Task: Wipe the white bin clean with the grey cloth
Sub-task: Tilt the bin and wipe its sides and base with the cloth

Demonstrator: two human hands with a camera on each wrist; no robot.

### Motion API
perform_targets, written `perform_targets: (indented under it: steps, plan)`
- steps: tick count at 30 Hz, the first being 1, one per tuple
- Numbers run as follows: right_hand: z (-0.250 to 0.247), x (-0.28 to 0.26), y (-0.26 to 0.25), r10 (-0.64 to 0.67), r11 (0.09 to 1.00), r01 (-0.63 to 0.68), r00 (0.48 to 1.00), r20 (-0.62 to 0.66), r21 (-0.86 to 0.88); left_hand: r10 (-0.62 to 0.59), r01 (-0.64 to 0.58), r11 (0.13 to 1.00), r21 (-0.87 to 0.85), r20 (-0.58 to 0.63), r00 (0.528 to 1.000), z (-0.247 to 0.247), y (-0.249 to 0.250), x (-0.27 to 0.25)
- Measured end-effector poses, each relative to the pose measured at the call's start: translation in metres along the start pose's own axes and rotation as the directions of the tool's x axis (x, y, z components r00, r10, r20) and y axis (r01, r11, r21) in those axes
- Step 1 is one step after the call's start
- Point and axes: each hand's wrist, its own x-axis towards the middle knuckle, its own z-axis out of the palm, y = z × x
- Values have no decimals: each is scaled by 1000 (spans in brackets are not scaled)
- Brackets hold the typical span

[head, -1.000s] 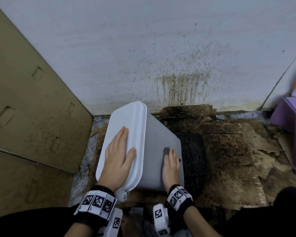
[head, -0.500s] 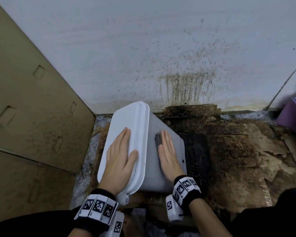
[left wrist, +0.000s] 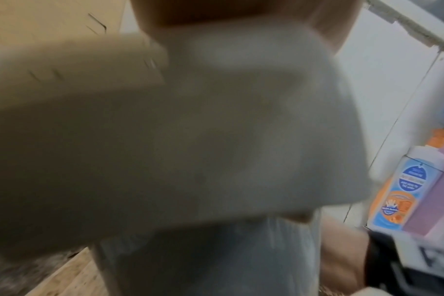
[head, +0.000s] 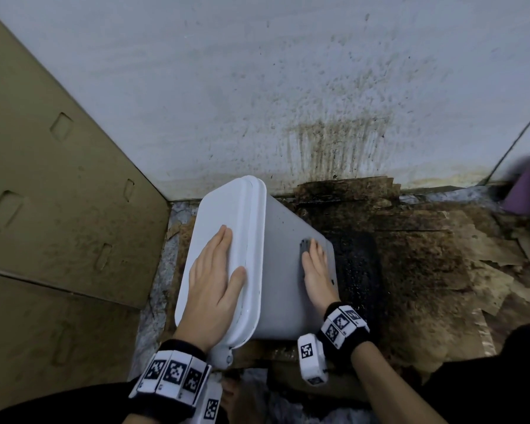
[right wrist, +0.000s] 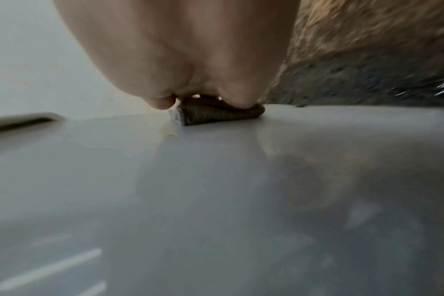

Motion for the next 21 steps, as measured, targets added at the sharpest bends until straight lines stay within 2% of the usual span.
perform_targets:
  steps: [5,10,12,16,19,21]
  plan:
    - [11,-8,-66,-227,964,216,972,63,154,6,-6,1000,-6,4,1000,1,2,0]
    - [-3,12,-57,-365,929,369,913,183,11,-1,1,1000,-19,4,1000,-2,-2,1]
    - [-12,25,-39,-327,939,341,925,194,-44,-8,8,1000,-26,3,1000,-3,-4,0]
    - [-37,49,15,-112,981,136,979,172,-139,-8,8,999,-41,-1,1000,-4,-4,-1]
    - [-49,58,53,66,990,-47,987,145,-132,-2,2,999,-40,-6,1000,-2,-1,0]
    - [-48,62,62,112,988,-99,988,109,-120,-3,3,999,-45,-7,1000,-1,0,0]
